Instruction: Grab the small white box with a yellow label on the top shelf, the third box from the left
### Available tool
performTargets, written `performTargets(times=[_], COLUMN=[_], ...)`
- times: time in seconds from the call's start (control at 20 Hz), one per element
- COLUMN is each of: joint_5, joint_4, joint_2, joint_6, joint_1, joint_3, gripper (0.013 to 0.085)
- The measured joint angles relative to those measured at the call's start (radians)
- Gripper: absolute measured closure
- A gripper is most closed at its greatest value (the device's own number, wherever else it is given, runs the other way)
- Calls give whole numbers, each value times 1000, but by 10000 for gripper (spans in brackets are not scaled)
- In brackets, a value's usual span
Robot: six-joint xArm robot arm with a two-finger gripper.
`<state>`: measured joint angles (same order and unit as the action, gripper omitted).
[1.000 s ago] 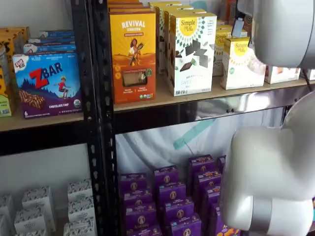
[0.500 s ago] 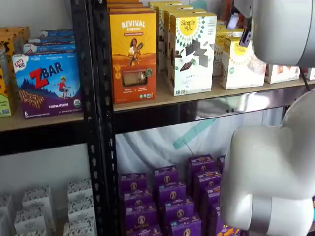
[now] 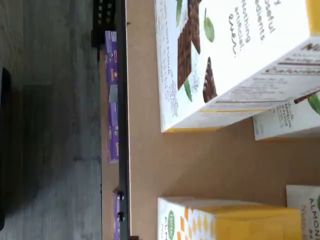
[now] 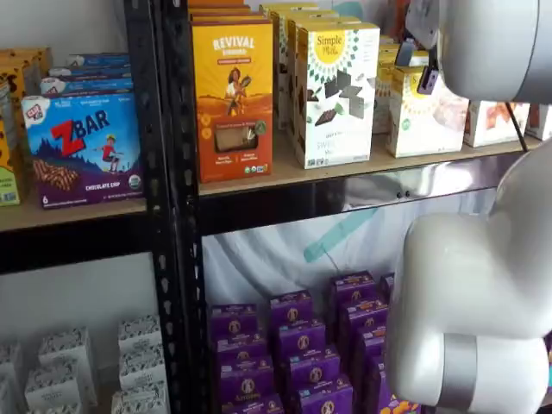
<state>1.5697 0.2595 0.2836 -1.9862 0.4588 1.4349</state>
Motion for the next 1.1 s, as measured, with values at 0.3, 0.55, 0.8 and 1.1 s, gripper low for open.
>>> performTargets(times=[0.3, 0.55, 0.8, 1.1], joint_5=[76, 81, 95, 63], joint_4=[-94, -125, -153, -142], joint_2=[-84, -110, -133, -122], joint_6=[25, 34, 40, 35], joint_1=[-38, -53, -64, -59], joint_3=[83, 97, 113, 89], gripper=[130, 130, 130, 170])
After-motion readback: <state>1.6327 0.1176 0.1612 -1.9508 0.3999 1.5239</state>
